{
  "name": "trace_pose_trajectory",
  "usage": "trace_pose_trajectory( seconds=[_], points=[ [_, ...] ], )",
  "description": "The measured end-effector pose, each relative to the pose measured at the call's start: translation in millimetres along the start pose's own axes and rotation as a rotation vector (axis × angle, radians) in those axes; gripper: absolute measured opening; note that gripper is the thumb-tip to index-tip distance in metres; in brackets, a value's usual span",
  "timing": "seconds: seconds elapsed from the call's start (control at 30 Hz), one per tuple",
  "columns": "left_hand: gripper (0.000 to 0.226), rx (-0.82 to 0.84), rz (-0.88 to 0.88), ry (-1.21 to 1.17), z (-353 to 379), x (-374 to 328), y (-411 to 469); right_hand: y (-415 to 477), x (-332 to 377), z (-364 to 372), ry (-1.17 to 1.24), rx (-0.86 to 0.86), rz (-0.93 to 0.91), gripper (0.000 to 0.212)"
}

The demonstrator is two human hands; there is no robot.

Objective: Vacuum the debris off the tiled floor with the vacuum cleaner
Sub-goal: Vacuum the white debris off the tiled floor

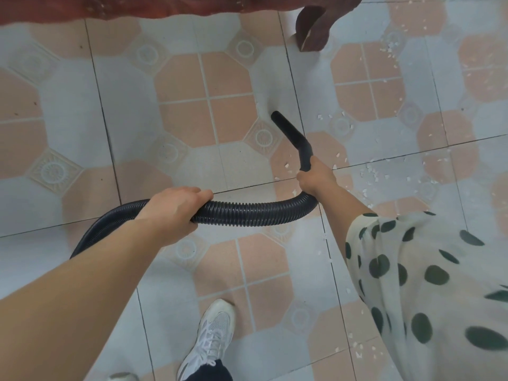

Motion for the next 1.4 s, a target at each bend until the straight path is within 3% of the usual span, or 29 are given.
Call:
trace_pose_trajectory(
  seconds=[0.13,0.33,0.53,0.73,0.9,1.1,1.4],
  points=[
    [0.025,-0.027,-0.002,-0.014,-3,5,-2,8,17,-3,0.034,0.014,-0.022,0.055],
    [0.026,-0.025,0.004,0.007,-6,6,-5,6,22,-1,0.091,-0.021,0.01,0.05],
    [0.022,0.009,0.055,0.01,-3,4,-17,-28,-8,28,0.154,0.141,0.06,0.042],
    [0.021,0.134,0.129,0.103,4,1,-35,-79,-38,67,0.245,0.173,0.166,0.057],
    [0.021,0.215,0.219,0.136,13,-9,-56,-120,-62,92,0.24,0.156,0.232,0.045],
    [0.021,0.296,0.317,0.208,24,-19,-80,-169,-82,125,0.189,0.227,0.18,0.036],
    [0.019,0.294,0.393,0.258,42,-19,-89,-188,-97,145,0.198,0.174,0.295,0.039]
  ],
)
Point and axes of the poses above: each hand's wrist, its own y-axis towards the middle knuckle, its own z-axis out of the palm, x = y × z, the point moved 2 cm from there along y, towards the middle knuckle, and after that the axes turned 9 degrees about -y, right-handed, at the moved point
